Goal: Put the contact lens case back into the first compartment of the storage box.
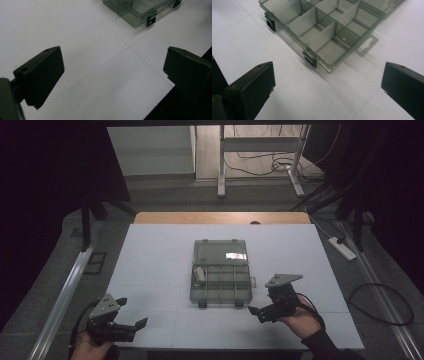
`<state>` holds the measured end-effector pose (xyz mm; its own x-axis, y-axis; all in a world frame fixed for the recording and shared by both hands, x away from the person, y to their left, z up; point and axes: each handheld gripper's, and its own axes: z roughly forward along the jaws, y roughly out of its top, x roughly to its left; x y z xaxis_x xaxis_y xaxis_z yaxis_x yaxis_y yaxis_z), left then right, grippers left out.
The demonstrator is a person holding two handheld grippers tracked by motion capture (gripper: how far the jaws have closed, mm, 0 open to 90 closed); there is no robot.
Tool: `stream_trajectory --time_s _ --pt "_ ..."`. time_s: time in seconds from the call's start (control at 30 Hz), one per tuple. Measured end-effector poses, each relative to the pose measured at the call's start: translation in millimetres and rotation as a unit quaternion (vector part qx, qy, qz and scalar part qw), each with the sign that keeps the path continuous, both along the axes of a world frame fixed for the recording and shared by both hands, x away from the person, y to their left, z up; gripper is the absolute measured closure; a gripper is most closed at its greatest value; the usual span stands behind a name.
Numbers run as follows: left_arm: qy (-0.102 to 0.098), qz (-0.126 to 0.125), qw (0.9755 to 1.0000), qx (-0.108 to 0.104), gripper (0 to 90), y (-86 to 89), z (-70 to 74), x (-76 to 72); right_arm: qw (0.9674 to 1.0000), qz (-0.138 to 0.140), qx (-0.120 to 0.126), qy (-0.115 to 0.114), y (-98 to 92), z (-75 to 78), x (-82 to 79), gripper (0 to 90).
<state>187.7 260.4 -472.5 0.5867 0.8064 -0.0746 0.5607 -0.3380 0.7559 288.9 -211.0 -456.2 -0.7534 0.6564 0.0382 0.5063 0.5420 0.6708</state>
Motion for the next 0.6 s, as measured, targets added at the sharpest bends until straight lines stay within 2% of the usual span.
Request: stream_trajectory --time_s 0.6 --pt "0.001 0.001 1.0 0.0 3.4 -0.3 -0.2 0.3 0.9997 -0.023 0.0 0.001 -31.4 0.7 -14.3 0.0"
